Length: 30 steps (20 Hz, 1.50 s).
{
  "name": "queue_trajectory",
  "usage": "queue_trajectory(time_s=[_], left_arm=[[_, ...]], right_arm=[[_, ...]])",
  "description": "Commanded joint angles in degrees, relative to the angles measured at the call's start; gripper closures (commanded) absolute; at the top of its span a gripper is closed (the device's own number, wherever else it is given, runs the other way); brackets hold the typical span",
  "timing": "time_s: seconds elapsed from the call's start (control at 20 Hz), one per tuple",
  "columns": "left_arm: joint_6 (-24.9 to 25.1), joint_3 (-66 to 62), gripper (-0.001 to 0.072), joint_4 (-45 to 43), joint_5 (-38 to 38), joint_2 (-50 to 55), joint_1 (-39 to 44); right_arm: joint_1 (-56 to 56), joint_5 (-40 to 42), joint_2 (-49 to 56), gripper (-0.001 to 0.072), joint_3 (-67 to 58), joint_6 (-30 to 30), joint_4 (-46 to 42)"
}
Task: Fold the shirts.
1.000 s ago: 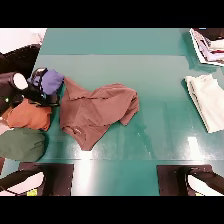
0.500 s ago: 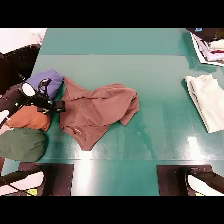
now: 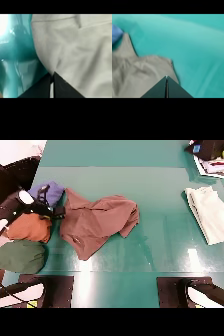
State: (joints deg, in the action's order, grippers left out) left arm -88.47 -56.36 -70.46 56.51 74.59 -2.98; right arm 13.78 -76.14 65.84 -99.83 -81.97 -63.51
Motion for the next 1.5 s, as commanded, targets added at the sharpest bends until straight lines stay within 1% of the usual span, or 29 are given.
queue_trajectory(time_s=[0.0, 0.1, 0.15, 0.2, 0.25, 0.35, 0.45, 0.5, 0.55, 0.7, 0.95, 1.0, 1.05, 1.1, 1.15, 1.25, 1.45], left_arm=[[0.46, -7.78, 0.0681, -0.24, 1.18, -2.75, -0.04], [0.57, -12.61, 0.0681, -0.20, 1.31, -4.15, -0.02], [0.70, -14.43, 0.0681, -0.22, 1.70, -4.74, -0.02], [1.03, -15.50, 0.0681, -0.22, 1.86, -4.98, -0.02], [1.05, -16.22, 0.0681, 0.00, 2.27, -4.96, 0.09], [1.05, -16.22, 0.0681, 0.00, 3.17, -4.85, 0.09], [1.05, -16.13, 0.0680, -0.02, 3.63, -4.83, 0.09], [1.05, -16.13, 0.0680, -0.02, 3.56, -4.83, 0.09], [1.05, -16.13, 0.0681, -0.02, 3.54, -4.83, 0.09], [1.07, -16.13, 0.0681, -0.02, 3.43, -4.83, 0.09], [1.05, -16.13, 0.0681, 0.00, 3.06, -4.83, 0.09], [1.05, -16.13, 0.0681, 0.00, 3.04, -4.83, 0.09], [1.05, -16.13, 0.0681, 0.00, 3.06, -4.83, 0.09], [1.07, -16.15, 0.0681, 0.00, 3.04, -4.90, 0.09], [1.07, -16.37, 0.0681, -0.02, 3.04, -4.92, 0.09], [1.11, -18.32, 0.0681, -0.31, 3.37, -5.68, 0.09], [1.92, -29.57, 0.0682, -0.55, 3.56, -12.11, 0.09]], right_arm=[[-0.07, -2.71, -0.96, 0.0696, 9.05, -1.16, -2.67], [-0.04, -1.57, -0.85, 0.0695, 18.36, -1.57, -2.54], [-0.07, -0.11, -0.28, 0.0637, 23.71, -2.03, -2.49], [-0.07, 1.42, 0.81, 0.0421, 28.35, -2.05, -2.47], [-0.04, 3.19, 2.51, 0.0258, 32.89, -2.03, -2.10], [-0.04, 6.88, 7.21, 0.0266, 39.26, -1.97, 1.86], [0.09, 10.25, 12.44, 0.0269, 42.23, 0.90, 7.65], [0.09, 11.91, 14.75, 0.0271, 42.77, 2.25, 10.97], [0.09, 13.27, 17.22, 0.0288, 42.71, 3.72, 14.36], [0.57, 14.29, 23.85, 0.0288, 39.91, 6.58, 21.55], [5.03, 14.71, 32.13, 0.0298, 29.55, 6.60, 21.75], [5.79, 14.69, 33.29, 0.0437, 27.45, 6.60, 21.40], [6.21, 14.64, 34.03, 0.0617, 25.81, 6.60, 21.29], [6.49, 14.69, 34.40, 0.0697, 24.33, 6.64, 21.20], [6.49, 14.62, 34.25, 0.0697, 23.08, 6.62, 20.17], [6.10, 13.90, 31.65, 0.0698, 20.52, 6.51, 13.90], [2.62, 8.55, 18.34, 0.0698, 13.77, 5.70, 1.16]])
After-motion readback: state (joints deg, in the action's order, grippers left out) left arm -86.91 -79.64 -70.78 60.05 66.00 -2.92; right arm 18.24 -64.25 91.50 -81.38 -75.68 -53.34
